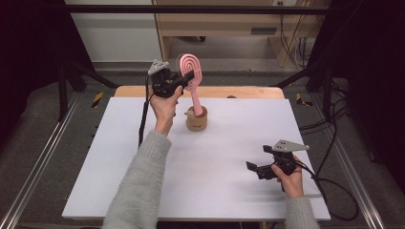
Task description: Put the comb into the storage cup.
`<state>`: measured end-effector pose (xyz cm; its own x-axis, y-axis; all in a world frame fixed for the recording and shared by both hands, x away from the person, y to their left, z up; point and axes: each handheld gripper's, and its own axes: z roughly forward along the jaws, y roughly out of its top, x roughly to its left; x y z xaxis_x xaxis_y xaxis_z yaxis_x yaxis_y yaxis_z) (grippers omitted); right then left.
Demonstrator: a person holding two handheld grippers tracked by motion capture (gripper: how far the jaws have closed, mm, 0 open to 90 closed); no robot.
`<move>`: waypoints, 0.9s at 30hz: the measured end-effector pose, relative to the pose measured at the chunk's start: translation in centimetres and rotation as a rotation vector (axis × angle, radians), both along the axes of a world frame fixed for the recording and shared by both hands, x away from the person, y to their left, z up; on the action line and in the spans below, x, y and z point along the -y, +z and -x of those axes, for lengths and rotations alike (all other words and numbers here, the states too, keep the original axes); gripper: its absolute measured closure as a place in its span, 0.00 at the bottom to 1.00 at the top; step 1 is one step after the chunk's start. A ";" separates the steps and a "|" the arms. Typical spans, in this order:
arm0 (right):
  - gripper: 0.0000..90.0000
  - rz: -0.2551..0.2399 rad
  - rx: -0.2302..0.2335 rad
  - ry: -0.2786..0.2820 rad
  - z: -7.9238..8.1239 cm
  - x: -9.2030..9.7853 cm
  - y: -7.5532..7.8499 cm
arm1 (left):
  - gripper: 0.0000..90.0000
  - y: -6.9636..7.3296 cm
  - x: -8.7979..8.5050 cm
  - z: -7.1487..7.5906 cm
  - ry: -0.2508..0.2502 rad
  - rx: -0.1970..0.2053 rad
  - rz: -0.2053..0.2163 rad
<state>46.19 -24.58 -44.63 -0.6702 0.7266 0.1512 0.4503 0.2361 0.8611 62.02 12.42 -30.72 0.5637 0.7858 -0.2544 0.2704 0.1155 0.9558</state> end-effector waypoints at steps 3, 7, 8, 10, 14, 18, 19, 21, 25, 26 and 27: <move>0.00 0.001 0.003 0.000 0.0 0.0 0.0 | 0.70 -0.3 0.2 -0.2 -0.004 0.000 0.000; 0.00 0.001 0.003 0.001 0.0 0.0 0.0 | 0.70 -0.6 0.4 -0.6 0.001 0.002 -0.002; 0.00 0.001 0.003 0.000 0.0 0.0 0.0 | 0.70 -0.7 0.5 -0.7 0.000 0.001 0.000; 0.00 0.001 0.003 -0.001 0.0 0.0 0.0 | 0.70 -0.9 0.5 -0.9 0.002 0.000 0.005; 0.00 0.000 0.000 0.000 0.0 0.0 0.0 | 0.70 -1.2 0.7 -1.3 0.000 0.000 -0.006; 0.00 0.000 0.003 0.000 0.0 0.0 0.0 | 0.70 -1.4 0.9 -1.5 -0.001 0.008 -0.022; 0.00 -0.001 0.005 0.000 0.0 0.0 0.0 | 0.70 -1.5 0.9 -1.5 -0.002 0.010 -0.022; 0.00 -0.001 0.005 0.001 0.0 0.0 0.0 | 0.70 -1.6 1.0 -1.6 -0.006 0.008 -0.027; 0.00 -0.002 0.006 0.001 0.0 0.0 0.0 | 0.70 -1.9 1.3 -1.6 -0.006 0.009 -0.046; 0.00 -0.001 0.005 0.000 0.1 0.0 0.1 | 0.70 -2.0 1.3 -1.7 -0.005 0.008 -0.048; 0.00 -0.002 0.005 0.000 0.1 0.1 0.1 | 0.70 -2.0 1.3 -1.7 -0.004 0.009 -0.047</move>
